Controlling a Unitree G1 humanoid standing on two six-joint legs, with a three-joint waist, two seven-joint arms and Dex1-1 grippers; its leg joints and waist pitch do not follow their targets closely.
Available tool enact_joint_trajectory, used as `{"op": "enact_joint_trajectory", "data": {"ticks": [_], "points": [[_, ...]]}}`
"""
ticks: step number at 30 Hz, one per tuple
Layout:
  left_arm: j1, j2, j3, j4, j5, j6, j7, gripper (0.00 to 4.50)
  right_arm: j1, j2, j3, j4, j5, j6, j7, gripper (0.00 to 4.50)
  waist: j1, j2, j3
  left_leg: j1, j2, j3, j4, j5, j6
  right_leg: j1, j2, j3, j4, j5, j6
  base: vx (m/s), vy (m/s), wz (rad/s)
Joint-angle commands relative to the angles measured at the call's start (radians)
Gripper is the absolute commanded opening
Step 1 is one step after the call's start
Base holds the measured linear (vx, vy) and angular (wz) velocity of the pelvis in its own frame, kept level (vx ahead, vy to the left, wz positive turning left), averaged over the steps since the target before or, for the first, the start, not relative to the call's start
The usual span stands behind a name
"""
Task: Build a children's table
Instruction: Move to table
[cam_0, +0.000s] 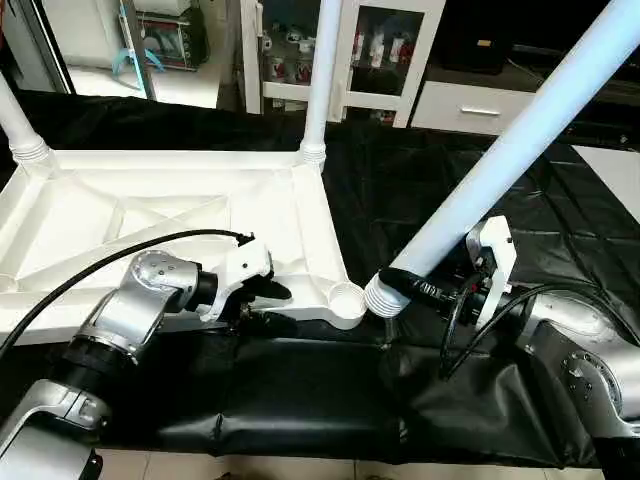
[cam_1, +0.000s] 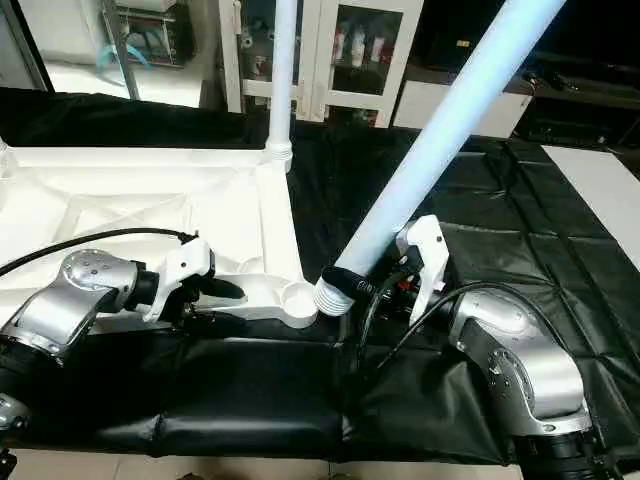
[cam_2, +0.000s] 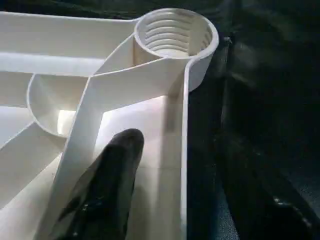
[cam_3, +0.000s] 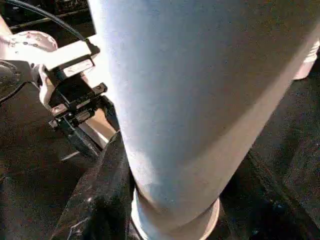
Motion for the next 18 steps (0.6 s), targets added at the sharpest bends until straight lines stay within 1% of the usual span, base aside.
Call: {"op": "enact_joint_trajectory", "data": {"ticks": [1, 3, 6, 8, 11, 12, 13, 14, 15, 16, 17, 18], "points": [[-0.005, -0.02, -0.038, 0.015, 0.034, -0.004, -0.005, 2.22, -0.017, -0.012, 0.001, -0.012, 0.001, 0.0, 0.002, 1.91, 0.001, 0.006, -0.055, -0.005, 0.089, -0.03, -0.097, -0.063, 0.015, 0.051, -0.091, 0.057, -0.072, -0.201, -0.231, 0.0, 0.0, 0.0], [-0.01, -0.029, -0.039, 0.023, 0.042, -0.003, 0.0, 2.01, -0.021, -0.011, 0.001, -0.011, 0.001, 0.001, 0.002, 1.91, 0.002, 0.006, -0.054, -0.003, 0.089, -0.029, -0.097, -0.078, 0.011, 0.049, -0.092, 0.058, -0.075, -0.222, -0.228, 0.0, 0.0, 0.0], [-0.014, -0.03, -0.045, 0.022, 0.042, 0.003, -0.005, 1.89, -0.025, -0.011, 0.0, -0.01, 0.002, 0.003, 0.003, 1.91, 0.003, 0.006, -0.054, -0.003, 0.089, -0.031, -0.099, -0.082, 0.006, 0.049, -0.091, 0.057, -0.074, -0.226, -0.223, 0.0, 0.0, 0.0], [-0.014, -0.029, -0.047, 0.02, 0.043, 0.004, -0.007, 1.64, -0.025, -0.011, -0.001, -0.009, 0.001, 0.003, 0.004, 1.91, 0.003, 0.006, -0.054, -0.004, 0.089, -0.031, -0.1, -0.084, 0.006, 0.049, -0.092, 0.058, -0.075, -0.226, -0.222, 0.0, 0.0, 0.0], [-0.013, -0.025, -0.058, 0.01, 0.052, 0.013, -0.015, 1.5, -0.036, -0.007, 0.001, 0.006, -0.006, 0.0, -0.002, 1.91, 0.003, 0.006, -0.055, -0.004, 0.089, -0.031, -0.099, -0.075, 0.007, 0.05, -0.092, 0.057, -0.074, -0.216, -0.222, 0.0, 0.0, 0.0], [-0.01, -0.022, -0.068, 0.005, 0.064, 0.014, -0.015, 1.4, -0.049, 0.001, 0.005, 0.021, -0.018, -0.004, -0.015, 1.91, 0.002, 0.011, -0.055, -0.005, 0.089, -0.032, -0.1, -0.074, 0.006, 0.05, -0.091, 0.057, -0.072, -0.21, -0.225, 0.0, 0.0, 0.0], [-0.008, -0.021, -0.074, 0.002, 0.075, 0.014, -0.015, 1.27, -0.057, 0.007, 0.008, 0.031, -0.025, -0.006, -0.025, 1.91, -0.001, 0.008, -0.054, -0.005, 0.089, -0.032, -0.101, -0.08, 0.004, 0.049, -0.09, 0.057, -0.074, -0.218, -0.225, 0.0, 0.0, 0.0], [-0.008, -0.021, -0.074, 0.002, 0.075, 0.014, -0.015, 1.16, -0.057, 0.007, 0.008, 0.031, -0.025, -0.006, -0.025, 1.91, -0.001, 0.008, -0.054, -0.005, 0.089, -0.032, -0.101, -0.08, 0.004, 0.049, -0.09, 0.057, -0.074, -0.218, -0.225, 0.0, 0.0, 0.0], [0.012, -0.021, -0.092, -0.023, 0.1, 0.015, -0.012, 1.11, -0.095, 0.025, 0.032, 0.096, -0.091, -0.017, -0.088, 1.91, -0.003, 0.014, -0.053, -0.003, 0.091, -0.032, -0.102, -0.087, -0.007, 0.046, -0.091, 0.057, -0.074, -0.233, -0.225, 0.0, 0.0, 0.0], [0.019, -0.02, -0.1, -0.031, 0.112, 0.013, -0.009, 1.08, -0.106, 0.032, 0.039, 0.116, -0.11, -0.026, -0.106, 1.91, -0.005, 0.013, -0.05, -0.003, 0.088, -0.031, -0.104, -0.107, -0.018, 0.046, -0.089, 0.056, -0.08, -0.27, -0.218, 0.0, 0.0, 0.0], [0.019, -0.02, -0.1, -0.031, 0.112, 0.013, -0.009, 1.01, -0.106, 0.032, 0.039, 0.116, -0.11, -0.026, -0.106, 1.91, -0.005, 0.013, -0.051, -0.002, 0.089, -0.032, -0.103, -0.114, -0.024, 0.046, -0.092, 0.057, -0.081, -0.281, -0.216, 0.0, 0.0, 0.0], [0.031, -0.023, -0.11, -0.041, 0.127, 0.012, 0.003, 1.01, -0.12, 0.047, 0.044, 0.137, -0.116, -0.027, -0.117, 1.91, -0.003, 0.014, -0.054, 0.002, 0.089, -0.03, -0.102, -0.112, -0.025, 0.045, -0.092, 0.058, -0.081, -0.273, -0.216, 0.0, 0.0, 0.0]]}}
